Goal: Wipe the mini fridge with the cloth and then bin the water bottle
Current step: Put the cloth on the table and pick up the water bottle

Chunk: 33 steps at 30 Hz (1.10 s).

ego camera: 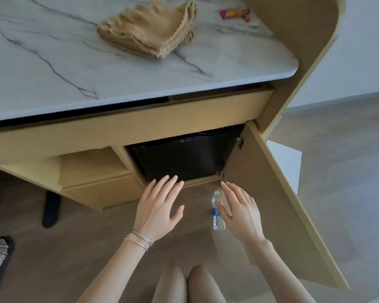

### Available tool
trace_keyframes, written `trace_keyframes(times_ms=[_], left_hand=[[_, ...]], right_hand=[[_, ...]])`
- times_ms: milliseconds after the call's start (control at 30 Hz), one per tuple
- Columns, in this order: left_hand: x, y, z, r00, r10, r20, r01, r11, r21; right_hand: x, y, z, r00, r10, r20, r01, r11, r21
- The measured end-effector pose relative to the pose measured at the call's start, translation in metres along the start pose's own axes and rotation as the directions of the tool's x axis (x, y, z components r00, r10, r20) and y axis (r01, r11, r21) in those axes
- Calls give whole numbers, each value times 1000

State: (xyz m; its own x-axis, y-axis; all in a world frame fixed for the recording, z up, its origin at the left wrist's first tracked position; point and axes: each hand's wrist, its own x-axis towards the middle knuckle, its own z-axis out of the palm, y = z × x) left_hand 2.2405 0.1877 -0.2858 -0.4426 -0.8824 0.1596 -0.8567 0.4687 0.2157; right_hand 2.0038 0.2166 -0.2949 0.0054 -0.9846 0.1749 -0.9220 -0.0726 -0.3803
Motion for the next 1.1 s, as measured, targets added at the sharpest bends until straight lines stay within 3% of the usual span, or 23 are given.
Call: trace_keyframes(times_ms=[333,533,833,967,1100], left_hand=[[-3,-73,323,992,72,106,-74,997,13],[-7,-98,465,990,96,100,-97,995,9],[-16,-101,531,989,136,54,-137,990,22],[-17,-105,530,988,145,44,-146,989,32],[-13,-111,524,988,151,34,-153,987,55]], right_hand=[[-29,161,309,992,123,16,-124,991,54],[-44,246,452,975,223,21,-223,975,-2],[-43,279,529,873,481,83,-483,875,12],[-44,279,528,859,506,79,-511,858,61],[-41,275,518,873,457,173,-479,869,125]])
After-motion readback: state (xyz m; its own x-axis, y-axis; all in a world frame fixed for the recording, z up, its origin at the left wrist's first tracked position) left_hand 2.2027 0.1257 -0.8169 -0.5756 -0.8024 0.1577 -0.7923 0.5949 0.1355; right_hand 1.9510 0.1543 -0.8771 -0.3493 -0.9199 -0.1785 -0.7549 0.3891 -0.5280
